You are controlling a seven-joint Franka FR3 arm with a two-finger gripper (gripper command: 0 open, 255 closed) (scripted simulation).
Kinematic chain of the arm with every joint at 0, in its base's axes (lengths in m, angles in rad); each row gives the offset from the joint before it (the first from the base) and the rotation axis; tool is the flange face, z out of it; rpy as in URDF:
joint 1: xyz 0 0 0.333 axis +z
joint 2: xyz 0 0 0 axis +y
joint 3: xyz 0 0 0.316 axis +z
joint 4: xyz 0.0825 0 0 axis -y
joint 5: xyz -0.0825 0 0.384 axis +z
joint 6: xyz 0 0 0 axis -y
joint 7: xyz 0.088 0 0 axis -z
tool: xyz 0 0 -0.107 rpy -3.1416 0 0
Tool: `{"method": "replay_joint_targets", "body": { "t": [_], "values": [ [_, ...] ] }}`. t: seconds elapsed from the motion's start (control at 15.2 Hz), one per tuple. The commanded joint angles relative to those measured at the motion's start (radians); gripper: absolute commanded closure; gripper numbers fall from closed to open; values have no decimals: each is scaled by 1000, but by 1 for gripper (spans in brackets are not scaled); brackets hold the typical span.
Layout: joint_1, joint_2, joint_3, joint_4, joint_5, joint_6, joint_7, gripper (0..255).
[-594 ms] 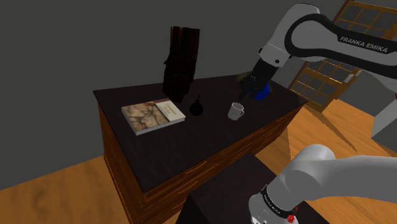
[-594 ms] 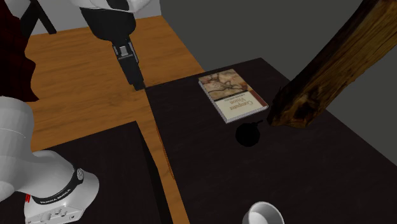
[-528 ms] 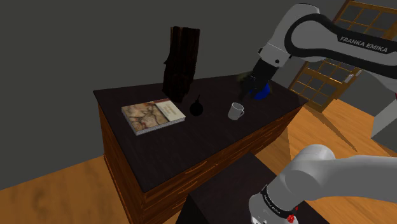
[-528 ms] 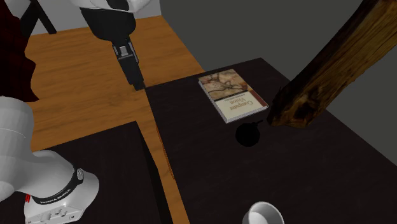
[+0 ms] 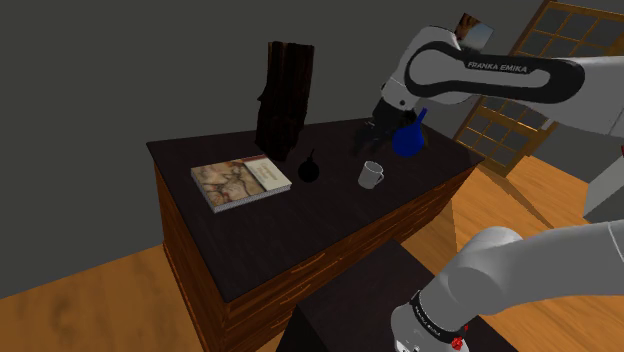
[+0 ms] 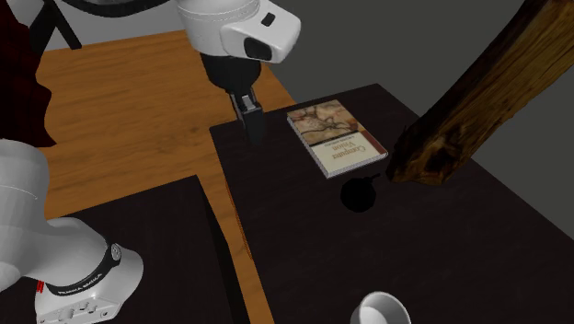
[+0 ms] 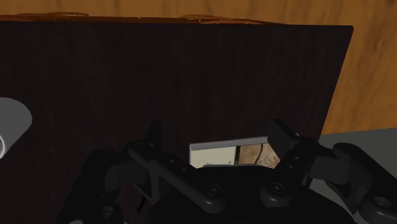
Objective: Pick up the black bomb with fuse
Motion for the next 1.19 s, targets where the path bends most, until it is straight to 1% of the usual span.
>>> {"method": "replay_joint_targets", "body": {
  "t": [0.0, 0.33, 0.59, 0.86, 1.12],
  "values": [
    [0, 78, -16, 21, 4, 59, -21, 0],
    [5, 270, -48, 100, 30, 173, -70, 0],
    [8, 426, -70, 187, 65, 242, -114, 0],
    [5, 583, -85, 295, 110, 288, -159, 0],
    [-8, 741, -90, 424, 159, 313, -201, 0]
  ]
}}
